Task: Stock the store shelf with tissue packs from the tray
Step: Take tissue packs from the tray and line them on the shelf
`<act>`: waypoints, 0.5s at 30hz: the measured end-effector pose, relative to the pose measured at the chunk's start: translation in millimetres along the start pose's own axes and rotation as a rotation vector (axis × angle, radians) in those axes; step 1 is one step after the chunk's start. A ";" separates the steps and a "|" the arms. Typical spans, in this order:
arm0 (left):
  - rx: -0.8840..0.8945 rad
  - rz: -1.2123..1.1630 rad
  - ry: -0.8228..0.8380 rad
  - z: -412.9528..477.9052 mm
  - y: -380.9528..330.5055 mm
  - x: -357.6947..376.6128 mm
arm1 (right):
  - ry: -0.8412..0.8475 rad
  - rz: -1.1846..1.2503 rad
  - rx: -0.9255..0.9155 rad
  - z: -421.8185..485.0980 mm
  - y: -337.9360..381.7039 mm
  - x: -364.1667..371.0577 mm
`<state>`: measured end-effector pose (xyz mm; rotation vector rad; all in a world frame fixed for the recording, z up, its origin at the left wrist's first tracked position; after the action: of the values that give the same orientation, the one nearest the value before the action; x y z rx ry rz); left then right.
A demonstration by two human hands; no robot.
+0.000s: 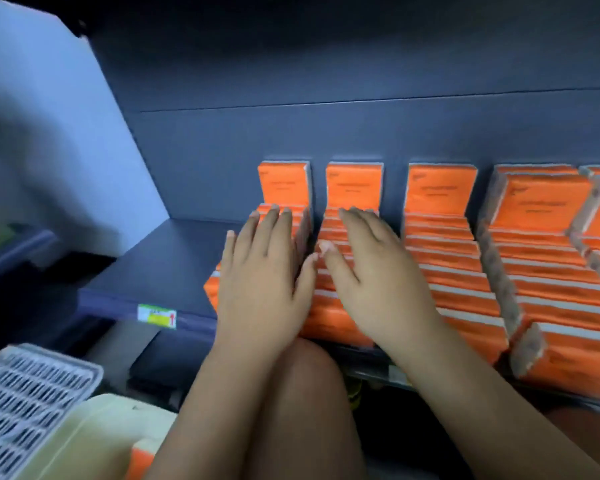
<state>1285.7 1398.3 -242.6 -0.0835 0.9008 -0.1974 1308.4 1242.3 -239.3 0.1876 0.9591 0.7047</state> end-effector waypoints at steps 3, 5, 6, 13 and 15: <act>-0.127 0.085 0.022 -46.1 58.1 -15.1 | 0.088 0.085 -0.088 -5.5 54.6 35.0; -0.230 0.122 0.019 -81.8 99.5 -26.8 | 0.123 0.131 -0.170 -15.0 97.3 62.9; -0.282 0.141 0.015 -100.6 120.4 -33.4 | 0.143 0.151 -0.215 -22.6 120.1 78.6; -0.524 0.337 0.214 -243.9 228.9 -55.6 | 0.419 0.144 -0.442 -86.1 230.7 185.4; -0.616 0.358 0.278 -277.8 242.2 -53.6 | 0.566 0.068 -0.487 -112.6 236.8 217.9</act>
<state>1067.9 1649.4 -410.9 -0.4705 1.2118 0.4179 1189.0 1542.5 -348.3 -0.4327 1.2839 1.0614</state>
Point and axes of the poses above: each hand's wrist, its own z-axis towards the middle knuckle, its own x-axis out of the palm, y = z × x, the point moved 4 cm from there along z, towards the middle knuckle, and after that the axes turned 3 degrees about z, right-handed, at the moved point
